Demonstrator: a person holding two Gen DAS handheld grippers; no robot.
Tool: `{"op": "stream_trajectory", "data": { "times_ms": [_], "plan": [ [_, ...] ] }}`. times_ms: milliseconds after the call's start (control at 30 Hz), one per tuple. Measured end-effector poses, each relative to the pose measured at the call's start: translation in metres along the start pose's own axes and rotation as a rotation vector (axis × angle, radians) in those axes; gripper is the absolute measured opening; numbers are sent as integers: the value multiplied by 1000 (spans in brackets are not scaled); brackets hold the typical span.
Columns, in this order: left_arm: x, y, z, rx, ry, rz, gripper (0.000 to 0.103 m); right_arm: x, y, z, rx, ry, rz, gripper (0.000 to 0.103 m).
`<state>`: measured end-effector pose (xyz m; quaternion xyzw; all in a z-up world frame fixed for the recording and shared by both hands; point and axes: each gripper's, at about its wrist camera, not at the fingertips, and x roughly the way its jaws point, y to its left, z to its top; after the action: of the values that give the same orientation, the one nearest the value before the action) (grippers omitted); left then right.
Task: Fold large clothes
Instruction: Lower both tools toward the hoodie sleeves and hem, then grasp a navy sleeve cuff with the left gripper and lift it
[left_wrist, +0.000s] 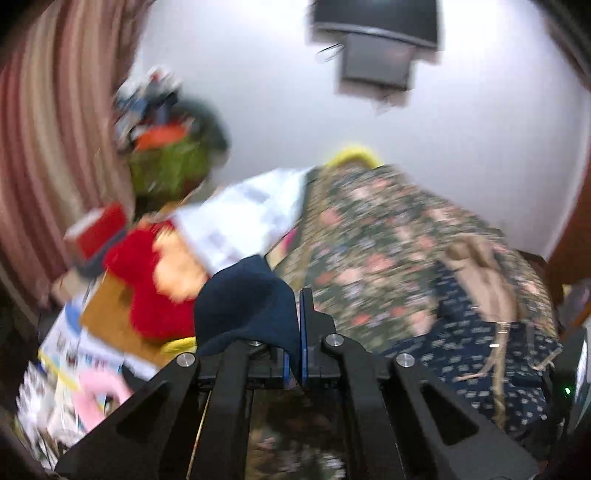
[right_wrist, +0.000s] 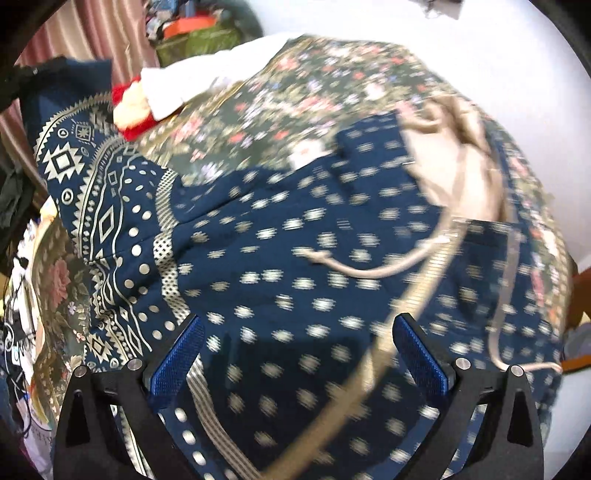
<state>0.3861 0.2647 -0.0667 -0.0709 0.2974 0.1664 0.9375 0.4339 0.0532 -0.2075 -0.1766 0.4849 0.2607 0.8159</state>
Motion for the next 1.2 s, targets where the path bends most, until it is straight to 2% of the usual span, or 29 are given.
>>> {"op": "stream_trajectory", "data": {
  "times_ms": [133, 267, 367, 500, 600, 667, 733, 767, 800, 867, 967, 1067, 1133, 1200],
  "plan": [
    [-11, -61, 8, 89, -4, -110, 3, -34, -31, -12, 55, -34, -13, 102],
    [0, -124, -21, 188, 67, -203, 3, -57, -63, -30, 101, -41, -38, 101],
    [16, -158, -54, 238, 169, -270, 3, -71, -83, -51, 127, -37, -61, 102],
    [38, -189, -106, 228, 350, -354, 3, -81, -103, -75, 154, -20, -75, 102],
    [48, -204, -146, 211, 466, -368, 3, -83, -113, -90, 175, -7, -74, 102],
    [53, -208, -160, 219, 504, -353, 5, -83, -115, -95, 185, 0, -68, 102],
    [51, -208, -169, 237, 532, -337, 15, -83, -116, -100, 192, 2, -63, 102],
    [49, -206, -171, 242, 541, -339, 24, -82, -115, -100, 193, 3, -59, 102],
    [46, -201, -171, 243, 553, -341, 39, -81, -115, -100, 192, 4, -55, 102],
    [39, -185, -166, 223, 576, -330, 55, -81, -113, -99, 187, 2, -50, 102],
    [34, -156, -152, 161, 597, -331, 56, -79, -108, -94, 180, -7, -47, 102],
    [29, -122, -135, 63, 570, -346, 57, -75, -103, -86, 182, -11, -33, 101],
    [30, -95, -126, 0, 539, -318, 59, -70, -99, -80, 180, -12, -30, 102],
    [39, -74, -121, -56, 541, -293, 59, -64, -95, -74, 175, -8, -27, 102]
  ]
}}
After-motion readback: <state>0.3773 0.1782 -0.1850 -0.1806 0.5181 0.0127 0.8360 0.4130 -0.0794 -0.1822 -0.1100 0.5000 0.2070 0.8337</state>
